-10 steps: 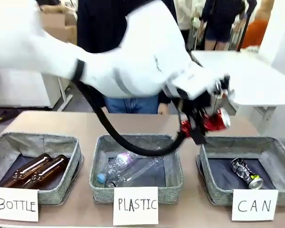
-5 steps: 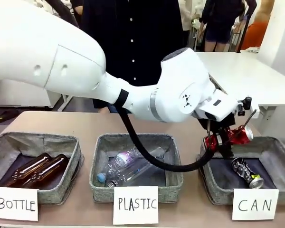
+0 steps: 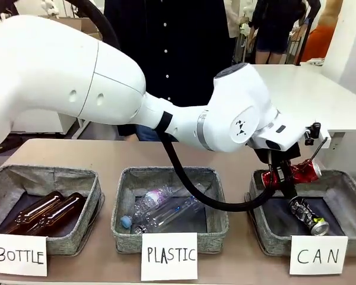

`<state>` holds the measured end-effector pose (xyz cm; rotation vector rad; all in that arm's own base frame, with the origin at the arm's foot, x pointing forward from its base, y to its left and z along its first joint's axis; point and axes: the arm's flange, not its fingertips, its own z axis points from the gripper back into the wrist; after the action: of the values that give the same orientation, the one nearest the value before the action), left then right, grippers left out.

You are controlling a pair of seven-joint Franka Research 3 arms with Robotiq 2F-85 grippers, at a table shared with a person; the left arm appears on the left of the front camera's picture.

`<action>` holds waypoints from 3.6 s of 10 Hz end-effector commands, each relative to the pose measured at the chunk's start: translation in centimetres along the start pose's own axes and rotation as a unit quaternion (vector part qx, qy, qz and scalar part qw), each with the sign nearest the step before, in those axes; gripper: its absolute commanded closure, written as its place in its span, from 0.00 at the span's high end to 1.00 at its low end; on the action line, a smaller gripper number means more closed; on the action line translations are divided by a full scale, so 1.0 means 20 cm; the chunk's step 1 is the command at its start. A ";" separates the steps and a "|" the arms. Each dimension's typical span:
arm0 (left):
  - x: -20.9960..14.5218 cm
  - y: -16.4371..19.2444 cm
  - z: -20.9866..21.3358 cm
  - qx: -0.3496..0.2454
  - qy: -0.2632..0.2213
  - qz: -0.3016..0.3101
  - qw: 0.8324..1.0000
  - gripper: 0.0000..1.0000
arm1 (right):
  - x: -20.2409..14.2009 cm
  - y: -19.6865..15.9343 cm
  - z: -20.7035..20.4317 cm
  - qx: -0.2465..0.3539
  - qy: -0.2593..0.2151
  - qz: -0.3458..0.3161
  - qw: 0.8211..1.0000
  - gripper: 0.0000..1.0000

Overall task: Sort the can waste into the basket.
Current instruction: Pick up the can waste from the table and place it in the right Fabric basket.

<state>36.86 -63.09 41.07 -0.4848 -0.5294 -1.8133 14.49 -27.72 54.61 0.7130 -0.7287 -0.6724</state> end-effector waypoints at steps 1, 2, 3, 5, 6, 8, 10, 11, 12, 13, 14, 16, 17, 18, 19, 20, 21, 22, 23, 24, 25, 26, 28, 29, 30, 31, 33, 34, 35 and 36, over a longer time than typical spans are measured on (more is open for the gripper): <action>0.05 0.02 -0.01 -0.006 0.007 0.009 1.000 0.98 | 0.01 0.00 0.02 0.007 -0.004 0.002 1.000 1.00; 0.05 0.03 -0.02 -0.007 0.008 0.009 1.000 1.00 | 0.01 0.00 0.02 0.007 -0.004 0.002 1.000 1.00; 0.04 0.03 -0.03 -0.008 0.011 0.010 1.000 1.00 | 0.01 0.00 0.02 0.007 -0.004 0.002 1.000 1.00; 0.04 0.04 -0.03 -0.006 0.015 0.010 1.000 0.94 | 0.01 0.00 0.02 0.007 -0.004 0.002 1.000 1.00; 0.04 0.04 -0.03 -0.005 0.017 0.010 1.000 1.00 | 0.01 0.00 0.02 0.007 -0.004 0.002 1.000 1.00; 0.03 0.04 -0.03 -0.003 0.019 0.010 1.000 1.00 | 0.01 0.00 0.02 0.007 -0.004 0.002 1.000 1.00; 0.02 0.04 0.01 -0.006 0.033 0.018 0.999 1.00 | 0.01 0.00 0.02 0.007 -0.004 0.002 1.000 1.00; -0.01 0.04 0.11 -0.057 0.094 0.068 0.992 1.00 | 0.00 0.00 0.00 0.000 0.000 0.000 1.000 1.00; -0.06 0.04 0.31 -0.113 0.165 0.105 0.974 1.00 | 0.00 0.03 -0.03 -0.004 0.008 0.016 1.000 1.00; -0.11 0.02 0.60 -0.101 0.158 0.127 0.974 1.00 | 0.01 0.08 -0.11 0.003 0.029 0.029 0.999 1.00; -0.13 -0.02 0.85 -0.083 0.127 0.188 0.970 1.00 | 0.01 0.12 -0.21 0.000 0.054 0.037 0.998 1.00; -0.31 -0.10 1.25 -0.047 0.101 0.346 0.932 1.00 | -0.02 0.27 -0.39 0.000 0.104 0.082 0.991 1.00; -0.50 -0.12 1.46 -0.041 0.072 0.401 0.912 1.00 | -0.05 0.37 -0.48 -0.007 0.124 0.113 0.986 1.00; -0.74 -0.15 1.68 0.001 0.019 0.469 0.883 1.00 | -0.10 0.51 -0.58 0.004 0.133 0.134 0.982 1.00; -0.95 -0.20 1.86 0.013 -0.046 0.521 0.852 1.00 | -0.15 0.65 -0.68 0.033 0.146 0.147 0.978 1.00; -1.14 -0.27 2.01 0.026 -0.113 0.555 0.824 1.00 | -0.24 0.81 -0.80 0.060 0.169 0.163 0.970 1.00; -1.32 -0.35 2.17 0.031 -0.186 0.572 0.798 1.00 | -0.36 0.97 -0.92 0.078 0.198 0.177 0.961 1.00; -1.52 -0.48 2.34 0.028 -0.261 0.577 0.773 1.00 | -0.51 1.12 -1.03 0.114 0.232 0.171 0.951 1.00; -1.67 -0.60 2.44 0.022 -0.312 0.570 0.759 1.00 | -0.63 1.22 -1.13 0.130 0.236 0.161 0.949 1.00; -1.81 -0.72 2.50 0.018 -0.349 0.568 0.745 1.00 | -0.71 1.29 -1.24 0.145 0.248 0.137 0.948 1.00; -1.93 -0.82 2.53 0.012 -0.372 0.564 0.737 1.00 | -0.79 1.36 -1.34 0.152 0.262 0.104 0.947 1.00; -2.07 -0.90 2.54 0.010 -0.390 0.572 0.722 1.00 | -0.86 1.44 -1.41 0.174 0.284 0.089 0.939 1.00; -2.30 -0.90 2.51 -0.003 -0.394 0.611 0.687 1.00 | -0.92 1.51 -1.42 0.214 0.379 0.056 0.898 1.00; -2.41 -0.82 2.45 -0.030 -0.365 0.619 0.695 1.00 | -0.91 1.49 -1.39 0.206 0.418 0.061 0.883 1.00; -2.23 -0.97 2.54 0.013 -0.393 0.604 0.693 1.00 | -0.86 1.45 -1.32 0.193 0.443 0.072 0.873 1.00; -2.23 -0.97 2.54 0.013 -0.393 0.604 0.693 1.00 | -0.76 1.38 -1.21 0.176 0.432 0.095 0.880 1.00; -2.23 -0.97 2.54 0.013 -0.393 0.604 0.693 1.00 | -0.91 1.44 -1.33 0.197 0.431 0.079 0.877 1.00; -2.23 -0.97 2.54 0.013 -0.393 0.604 0.693 1.00 | -0.91 1.44 -1.33 0.197 0.431 0.079 0.877 1.00; -2.23 -0.97 2.54 0.013 -0.393 0.604 0.693 1.00 | -0.91 1.44 -1.33 0.197 0.431 0.079 0.877 1.00; -2.23 -0.97 2.54 0.013 -0.393 0.604 0.693 1.00 | -0.91 1.44 -1.33 0.197 0.431 0.079 0.877 1.00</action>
<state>34.49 6.08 54.86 -1.2170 -0.5664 -0.2546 32.56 11.11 55.95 1.1847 -0.0523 0.0043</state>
